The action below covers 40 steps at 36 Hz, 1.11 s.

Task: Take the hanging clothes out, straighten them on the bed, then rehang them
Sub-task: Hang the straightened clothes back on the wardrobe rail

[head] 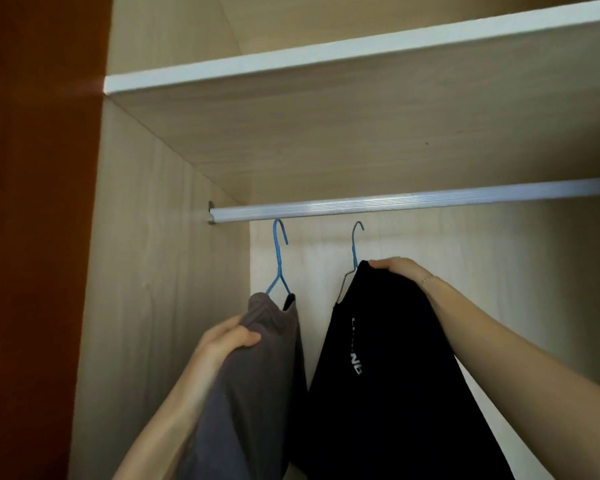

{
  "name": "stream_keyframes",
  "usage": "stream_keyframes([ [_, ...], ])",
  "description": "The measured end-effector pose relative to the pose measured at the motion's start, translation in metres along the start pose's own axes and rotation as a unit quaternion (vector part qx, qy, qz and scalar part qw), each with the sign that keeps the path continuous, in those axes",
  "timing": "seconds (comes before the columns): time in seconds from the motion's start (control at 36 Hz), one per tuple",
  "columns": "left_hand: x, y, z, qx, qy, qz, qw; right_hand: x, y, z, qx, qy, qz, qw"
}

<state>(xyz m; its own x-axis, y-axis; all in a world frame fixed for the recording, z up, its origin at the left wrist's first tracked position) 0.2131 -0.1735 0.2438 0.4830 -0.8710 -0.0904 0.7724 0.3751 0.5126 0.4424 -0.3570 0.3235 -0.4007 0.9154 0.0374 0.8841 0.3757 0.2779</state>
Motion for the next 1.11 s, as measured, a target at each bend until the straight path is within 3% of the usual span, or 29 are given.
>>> stream_keyframes([
  [0.19,-0.017,0.001,0.025,0.041,-0.001,-0.015,0.999,0.025,0.008,-0.034,-0.043,0.046,-0.028,0.998],
  [0.42,-0.015,0.041,0.054,0.038,0.066,0.027,0.997,0.028,0.006,-0.036,-0.072,0.051,-0.049,0.995],
  [0.69,-0.006,0.068,0.023,-0.007,0.151,0.107,0.983,0.023,-0.02,-0.017,-0.069,0.027,-0.055,0.996],
  [0.81,0.002,0.06,0.016,-0.028,0.133,0.078,0.988,0.016,-0.026,-0.018,-0.079,0.042,-0.06,0.994],
  [0.94,0.002,0.037,0.002,0.004,0.061,0.088,0.994,0.008,-0.043,-0.004,-0.063,0.133,-0.111,0.983],
  [1.06,0.001,0.021,-0.007,0.036,0.096,0.087,0.991,0.001,-0.073,0.016,-0.043,0.163,-0.156,0.973],
  [1.11,0.0,0.013,-0.011,0.034,0.115,0.089,0.989,0.0,-0.091,0.027,-0.044,0.15,-0.142,0.977],
])
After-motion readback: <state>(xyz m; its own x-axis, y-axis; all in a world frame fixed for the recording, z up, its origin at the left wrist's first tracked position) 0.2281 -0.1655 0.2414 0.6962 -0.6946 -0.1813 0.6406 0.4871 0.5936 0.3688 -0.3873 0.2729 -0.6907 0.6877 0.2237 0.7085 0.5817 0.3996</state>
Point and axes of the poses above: each hand's wrist, its own y-axis towards the middle knuckle, its own x-axis out of the palm, z = x × y, the point moved 1 cm from there along y, towards the middle knuckle, and after that the axes turned 13 degrees about y, right-handed, at the moved point
